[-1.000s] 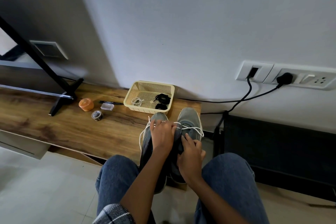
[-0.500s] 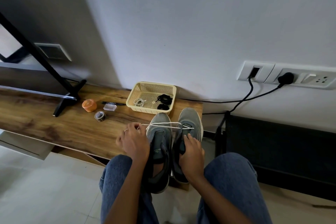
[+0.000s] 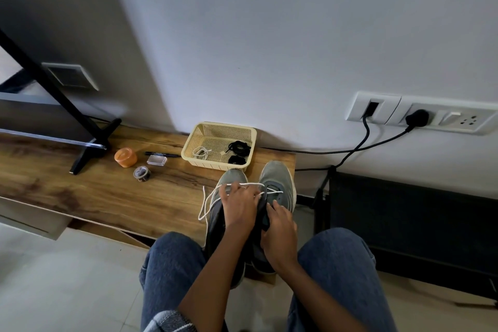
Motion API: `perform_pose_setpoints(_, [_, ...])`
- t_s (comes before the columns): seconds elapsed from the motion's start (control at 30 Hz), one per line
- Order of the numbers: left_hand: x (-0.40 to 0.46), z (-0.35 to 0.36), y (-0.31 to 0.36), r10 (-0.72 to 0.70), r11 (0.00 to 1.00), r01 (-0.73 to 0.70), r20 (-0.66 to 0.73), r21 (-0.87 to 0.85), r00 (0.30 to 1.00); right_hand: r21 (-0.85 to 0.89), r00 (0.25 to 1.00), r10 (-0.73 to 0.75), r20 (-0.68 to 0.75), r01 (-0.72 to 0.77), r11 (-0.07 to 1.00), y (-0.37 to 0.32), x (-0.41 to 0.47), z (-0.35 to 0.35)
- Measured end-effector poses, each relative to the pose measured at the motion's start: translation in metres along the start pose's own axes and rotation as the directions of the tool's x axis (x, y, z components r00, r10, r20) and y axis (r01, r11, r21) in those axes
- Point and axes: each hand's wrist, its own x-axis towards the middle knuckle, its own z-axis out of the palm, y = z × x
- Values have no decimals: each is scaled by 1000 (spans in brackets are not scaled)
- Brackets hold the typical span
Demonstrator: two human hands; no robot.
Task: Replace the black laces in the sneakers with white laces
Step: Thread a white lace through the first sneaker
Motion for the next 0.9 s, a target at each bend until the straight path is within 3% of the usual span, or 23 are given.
perform_pose_setpoints(0.2, [2,-2,-3,-110,991,111,-23,68,994,-11,1000,22,2,-22,1000,2,2,3])
perform_pose_setpoints(0.37, [3,0,-4,-130,991,130,79,-5,988,-7,1000,14,-18,-14,1000,3,2,4])
perform_pose_setpoints(0.6, [-5,-2,0,-110,982,113,29,-151,994,2,1000,-5,-12,5,1000,4,2,4])
perform_pose_setpoints(0.73, [-5,0,5,-78,977,91,73,-191,994,60,1000,-15,-26,16,998,0,5,-5])
perform_pose_setpoints(0.9, [-1,0,4,-151,961,169,94,-219,984,86,998,55,-39,-51,995,-7,31,-22])
